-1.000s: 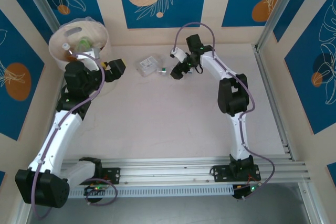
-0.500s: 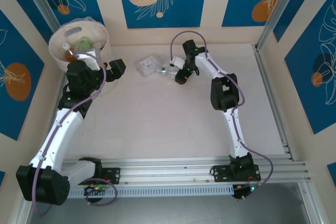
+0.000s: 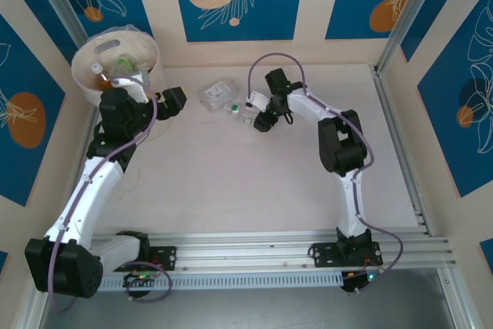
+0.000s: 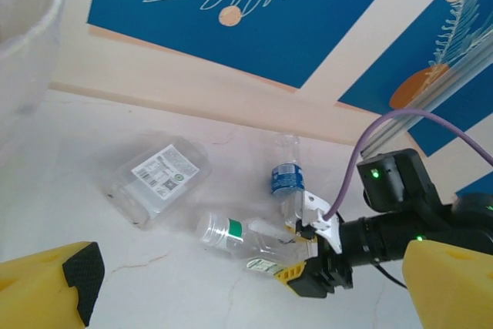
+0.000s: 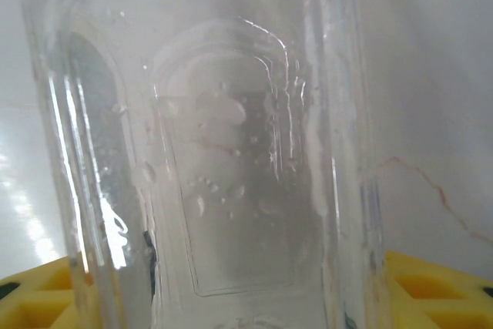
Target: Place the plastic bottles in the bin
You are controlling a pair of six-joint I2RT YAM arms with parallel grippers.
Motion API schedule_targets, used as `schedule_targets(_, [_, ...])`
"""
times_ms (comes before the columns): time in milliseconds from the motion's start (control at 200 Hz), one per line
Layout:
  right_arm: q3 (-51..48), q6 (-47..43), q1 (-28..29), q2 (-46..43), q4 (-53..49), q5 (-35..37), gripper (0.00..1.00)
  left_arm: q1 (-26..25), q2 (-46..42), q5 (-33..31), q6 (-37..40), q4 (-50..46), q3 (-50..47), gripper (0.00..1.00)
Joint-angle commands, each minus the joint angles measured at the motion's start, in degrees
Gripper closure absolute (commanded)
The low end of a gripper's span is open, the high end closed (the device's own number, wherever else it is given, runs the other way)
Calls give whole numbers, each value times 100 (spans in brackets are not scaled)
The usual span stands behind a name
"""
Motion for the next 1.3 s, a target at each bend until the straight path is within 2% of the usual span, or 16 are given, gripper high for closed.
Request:
schedule_targets(0, [-513, 1245, 99, -975, 620, -300, 68, -18, 177, 548, -264, 434, -33, 0])
schedule_targets(95, [-1302, 1935, 226, -1673, 1054, -440, 72, -36, 364, 810, -454, 592, -15, 0])
schedule_targets(270, [-2642, 3442, 469, -2657, 2160, -601, 92, -171, 613, 1050, -619, 766, 32, 0])
schedule_targets(435, [-3167, 4510, 846, -3079, 2460, -164, 100, -441, 859, 1157, -697, 950, 114, 0])
schedule_targets(550, [-3482, 5370, 1097, -3236, 2947, -151, 100, -679, 1094, 1166, -735, 935, 186, 0])
schedule_targets(675, [-3703, 6048, 1387, -3252, 3609, 106, 100, -974, 1387, 721, -893, 883, 218, 0])
schedule_targets(785, [-3623, 6191, 1526, -3103, 3834, 146, 100, -1260, 1690, 316, -1025, 784, 300, 0])
schedule_targets(950, [-3293, 6220, 1591, -2883, 3772, -129, 100, -1607, 2234, 300, -968, 367, 786, 0])
schedule_targets(1125, [-3222, 6198, 1602, -2853, 3915, -399, 100, -1824, 2484, 70, -1275, 702, 784, 0])
schedule_targets(1240, [-3311, 6156, 1629, -2912, 4162, -665, 100, -1824, 2503, -679, -1555, 530, 723, 1])
schedule_targets(1295, [-3308, 6109, 1642, -2935, 4137, -744, 100, -1822, 2450, -823, -1594, 817, 575, 4])
